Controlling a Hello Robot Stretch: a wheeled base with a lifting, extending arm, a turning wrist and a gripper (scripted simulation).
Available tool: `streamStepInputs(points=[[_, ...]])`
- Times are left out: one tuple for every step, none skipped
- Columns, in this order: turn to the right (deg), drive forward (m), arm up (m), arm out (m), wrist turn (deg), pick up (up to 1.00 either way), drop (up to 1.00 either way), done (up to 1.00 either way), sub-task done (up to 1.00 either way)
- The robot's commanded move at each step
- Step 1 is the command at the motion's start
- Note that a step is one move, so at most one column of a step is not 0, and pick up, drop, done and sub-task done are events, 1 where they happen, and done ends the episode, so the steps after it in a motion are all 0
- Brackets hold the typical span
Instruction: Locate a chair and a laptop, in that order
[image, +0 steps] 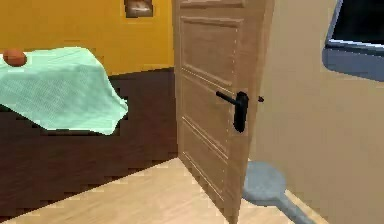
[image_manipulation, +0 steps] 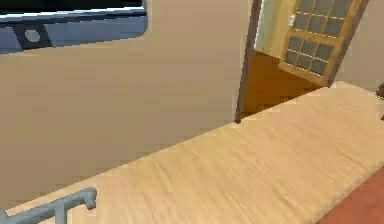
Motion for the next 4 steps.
streamStepInputs(points=[[-36.0, 0.00, 0.00, 0.00, 0.0, 0.00, 0.00, 0.00, 0.00], [0.0, 0.10, 0.00, 0.00, 0.0, 0.00, 0.00, 0.00, 0.00], [-45.0, 0.00, 0.00, 0.00, 0.0, 0.00, 0.00, 0.00, 0.00], [-39.0, 0.00, 0.00, 0.00, 0.0, 0.00, 0.00, 0.00, 0.00]])
